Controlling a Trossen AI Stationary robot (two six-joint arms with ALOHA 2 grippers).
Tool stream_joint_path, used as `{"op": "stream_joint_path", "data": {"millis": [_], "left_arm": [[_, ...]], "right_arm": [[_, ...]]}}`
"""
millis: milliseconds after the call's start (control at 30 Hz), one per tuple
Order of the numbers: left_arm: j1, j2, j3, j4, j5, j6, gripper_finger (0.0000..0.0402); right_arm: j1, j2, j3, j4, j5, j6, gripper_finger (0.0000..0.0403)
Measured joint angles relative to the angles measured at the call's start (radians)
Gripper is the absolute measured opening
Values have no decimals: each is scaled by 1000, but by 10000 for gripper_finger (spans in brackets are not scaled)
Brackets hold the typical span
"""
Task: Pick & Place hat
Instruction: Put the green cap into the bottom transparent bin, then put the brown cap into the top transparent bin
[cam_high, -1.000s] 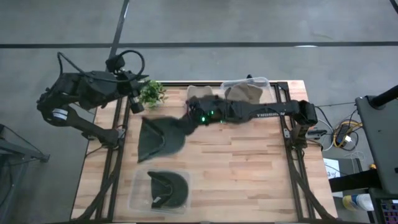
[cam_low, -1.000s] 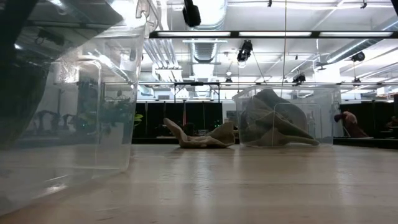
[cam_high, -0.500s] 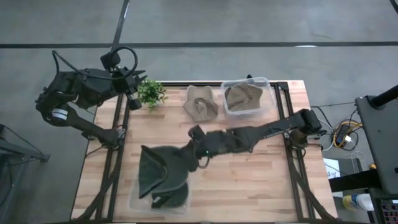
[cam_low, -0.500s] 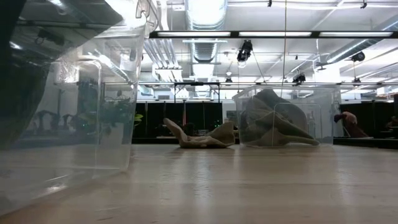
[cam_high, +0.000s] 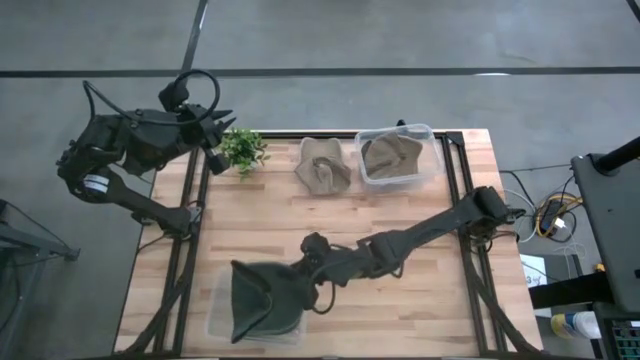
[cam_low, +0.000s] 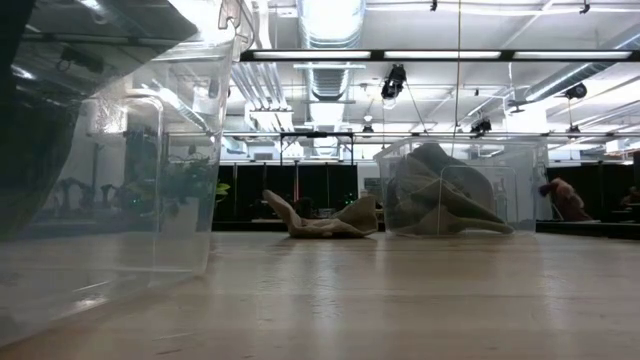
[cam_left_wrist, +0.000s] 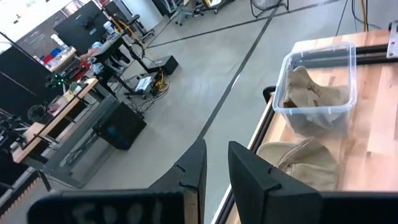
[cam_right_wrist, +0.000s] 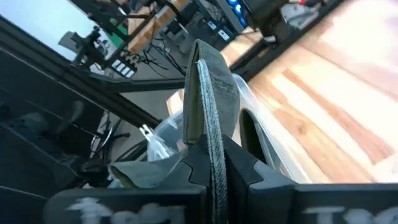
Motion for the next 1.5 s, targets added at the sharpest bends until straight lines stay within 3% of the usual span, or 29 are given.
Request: {"op": "stream_joint_path", "data": {"millis": [400, 600, 767, 1000, 1167, 1500], "left_arm": [[0, -1, 0, 28, 0, -42, 60], [0, -1, 0, 28, -7, -50, 60], [0, 0, 0, 28, -14, -57, 60], [0, 3, -1, 28, -11, -83, 60], [0, 3, -1, 28, -7, -86, 60], [0, 6, -15, 25, 13, -154, 60]], "right_arm": [[12, 184, 99, 54, 8, 44, 13], [14, 208, 155, -100, 4, 117, 27], [16, 214, 208, -225, 2, 67, 65], [16, 211, 344, -292, 2, -58, 153], [14, 207, 479, -549, 0, -65, 203], [7, 198, 676, -868, 49, -146, 240]]}}
